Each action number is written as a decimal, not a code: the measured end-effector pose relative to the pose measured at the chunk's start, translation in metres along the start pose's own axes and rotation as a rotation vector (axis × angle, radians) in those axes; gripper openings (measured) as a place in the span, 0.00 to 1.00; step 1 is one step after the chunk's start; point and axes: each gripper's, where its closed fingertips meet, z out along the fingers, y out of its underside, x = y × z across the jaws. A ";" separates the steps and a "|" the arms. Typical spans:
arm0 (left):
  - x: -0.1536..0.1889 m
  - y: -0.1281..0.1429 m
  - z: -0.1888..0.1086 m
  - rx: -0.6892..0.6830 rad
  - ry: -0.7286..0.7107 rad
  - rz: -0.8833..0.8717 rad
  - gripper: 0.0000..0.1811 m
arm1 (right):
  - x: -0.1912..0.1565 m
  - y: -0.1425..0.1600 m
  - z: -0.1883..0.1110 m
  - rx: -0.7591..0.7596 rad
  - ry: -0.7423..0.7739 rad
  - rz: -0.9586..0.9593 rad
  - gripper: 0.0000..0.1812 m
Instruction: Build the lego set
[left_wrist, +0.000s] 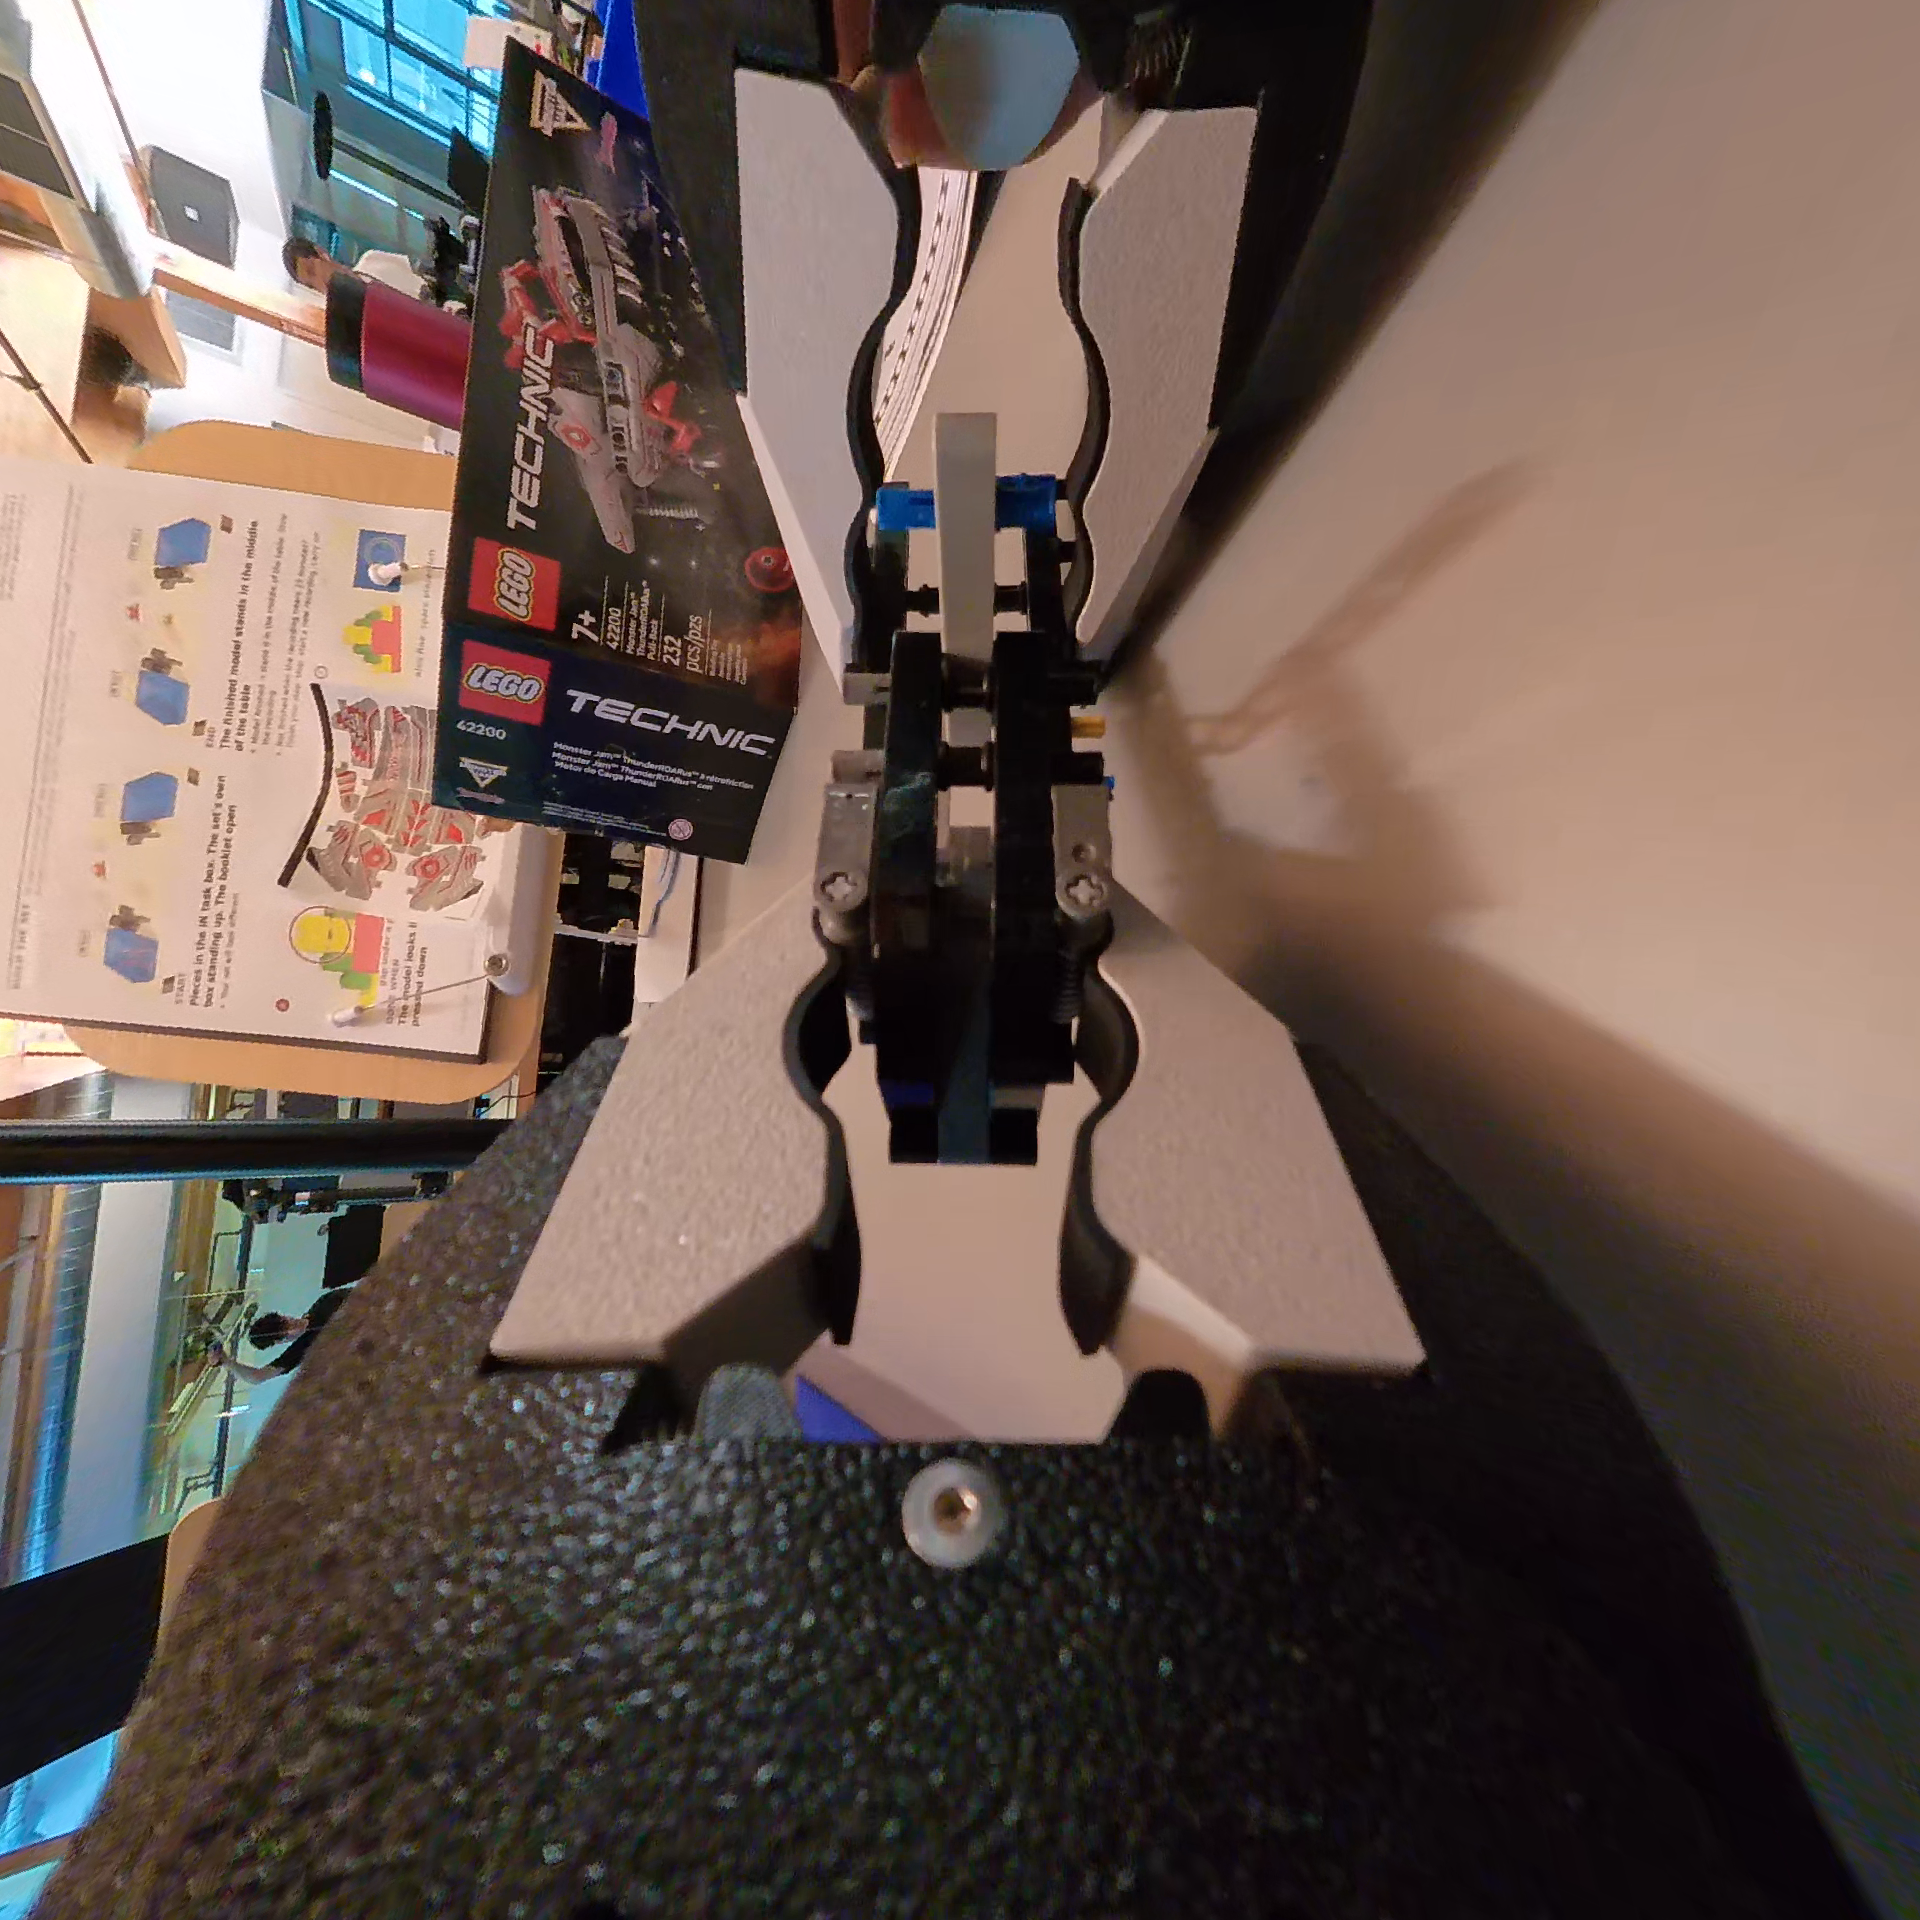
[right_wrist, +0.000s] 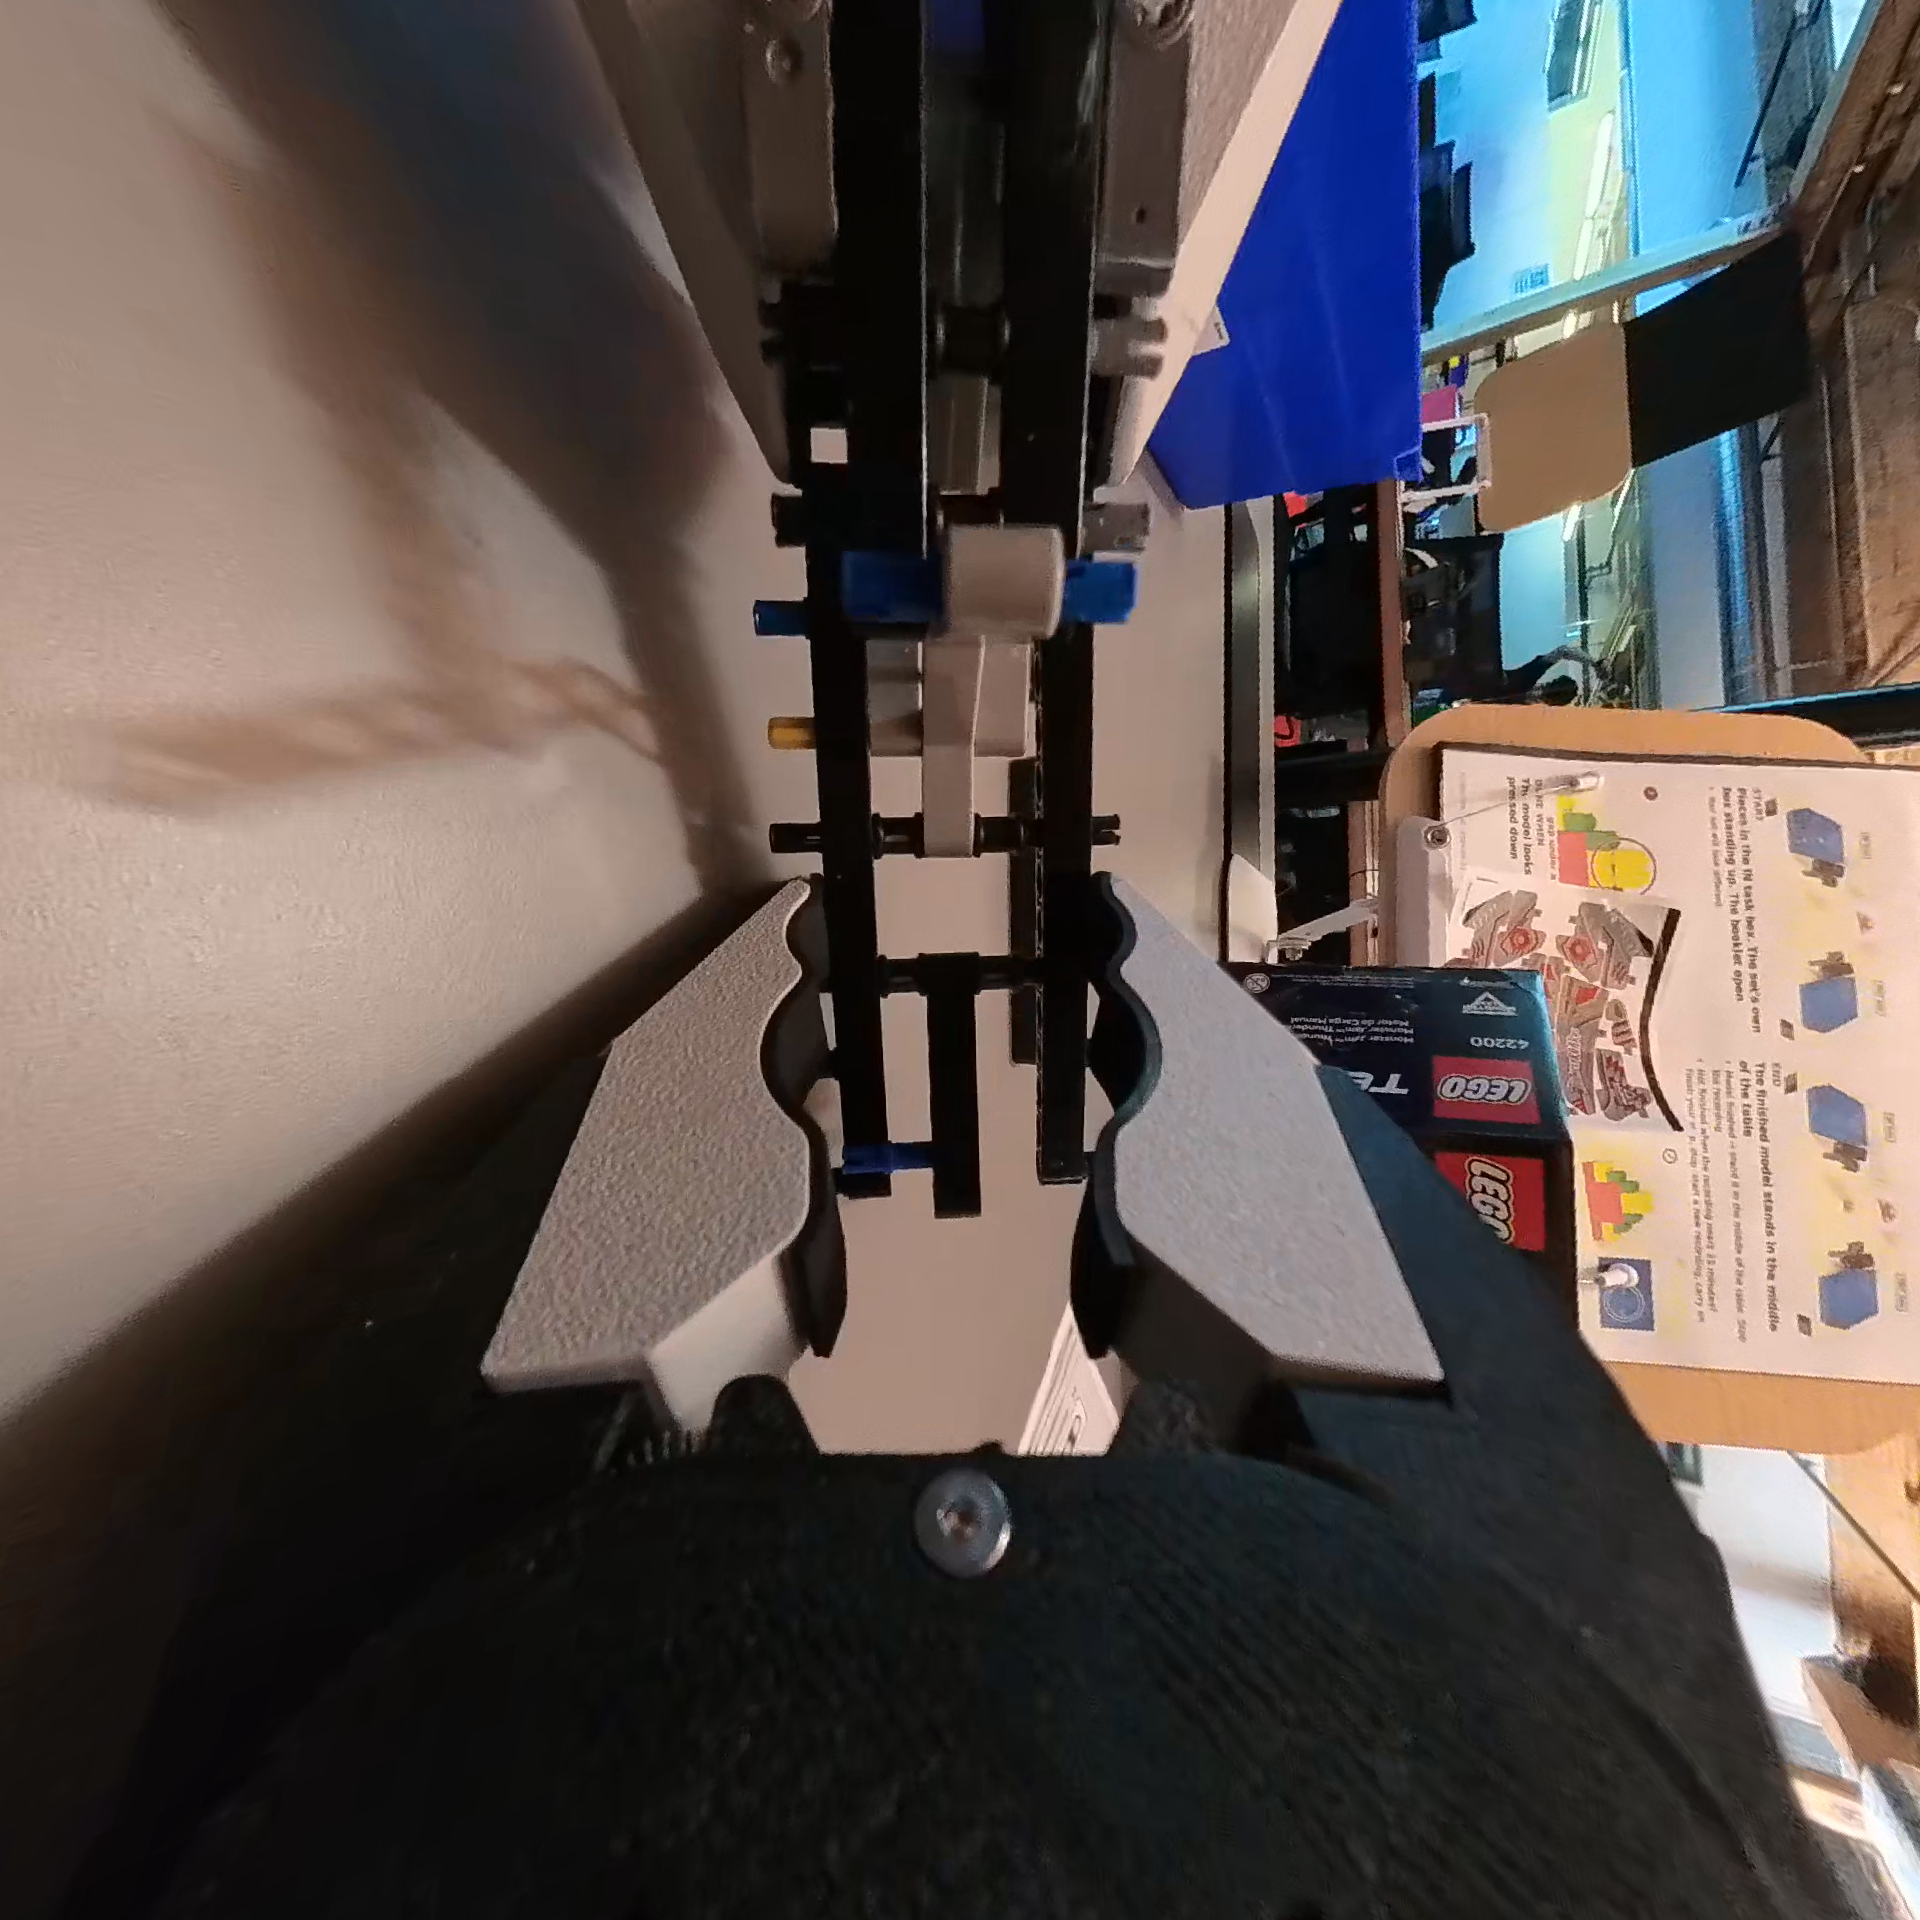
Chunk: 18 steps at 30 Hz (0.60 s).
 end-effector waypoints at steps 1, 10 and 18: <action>0.000 0.000 0.000 -0.001 0.000 0.000 0.21 | 0.000 0.000 0.000 0.001 -0.002 0.002 0.27; 0.002 0.003 0.001 0.042 0.028 -0.088 0.21 | -0.001 -0.001 0.000 0.045 -0.038 0.024 0.26; 0.001 0.005 0.001 0.038 0.030 -0.103 0.21 | -0.003 -0.001 0.000 0.022 -0.055 0.049 0.24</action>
